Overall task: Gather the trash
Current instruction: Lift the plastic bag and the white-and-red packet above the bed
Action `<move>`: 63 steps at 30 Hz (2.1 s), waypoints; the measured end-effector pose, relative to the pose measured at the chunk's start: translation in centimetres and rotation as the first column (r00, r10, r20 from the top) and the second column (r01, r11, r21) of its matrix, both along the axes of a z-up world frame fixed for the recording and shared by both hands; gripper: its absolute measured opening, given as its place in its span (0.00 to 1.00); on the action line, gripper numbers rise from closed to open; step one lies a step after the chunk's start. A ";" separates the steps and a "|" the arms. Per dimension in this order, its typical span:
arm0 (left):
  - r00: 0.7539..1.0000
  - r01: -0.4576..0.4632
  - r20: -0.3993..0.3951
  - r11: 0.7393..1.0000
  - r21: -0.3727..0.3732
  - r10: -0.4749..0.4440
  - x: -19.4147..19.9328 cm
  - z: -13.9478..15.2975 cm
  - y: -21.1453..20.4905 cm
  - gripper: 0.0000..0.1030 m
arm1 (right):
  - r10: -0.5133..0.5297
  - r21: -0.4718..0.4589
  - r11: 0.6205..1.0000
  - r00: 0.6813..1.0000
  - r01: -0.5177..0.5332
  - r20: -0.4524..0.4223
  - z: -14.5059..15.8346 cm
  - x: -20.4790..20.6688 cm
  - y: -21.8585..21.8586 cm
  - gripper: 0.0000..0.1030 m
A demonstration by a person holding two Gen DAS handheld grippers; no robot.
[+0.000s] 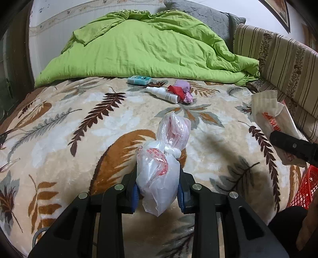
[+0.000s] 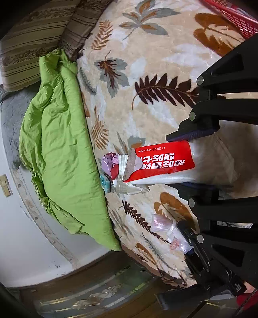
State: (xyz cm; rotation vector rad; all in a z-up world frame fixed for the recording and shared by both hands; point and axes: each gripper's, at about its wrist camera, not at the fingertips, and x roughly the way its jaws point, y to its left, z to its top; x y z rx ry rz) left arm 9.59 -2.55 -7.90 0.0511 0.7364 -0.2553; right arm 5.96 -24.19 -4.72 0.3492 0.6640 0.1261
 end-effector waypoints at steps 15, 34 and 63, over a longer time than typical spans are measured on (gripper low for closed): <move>1.000 -0.016 -0.013 1.000 0.007 0.016 0.8 -0.8 0.2 0.28 | 0.014 0.036 0.999 1.000 -0.013 -0.011 -0.4 0.7 -0.1 0.39; 1.000 -0.008 -0.008 1.000 0.011 0.008 0.9 -1.1 0.0 0.28 | 0.018 0.036 0.999 1.000 -0.018 -0.012 -0.4 0.6 -0.1 0.39; 1.000 -0.005 -0.009 1.000 0.014 0.005 0.9 -0.9 -0.1 0.28 | 0.015 0.044 0.999 1.000 -0.015 -0.009 -0.4 0.6 0.1 0.38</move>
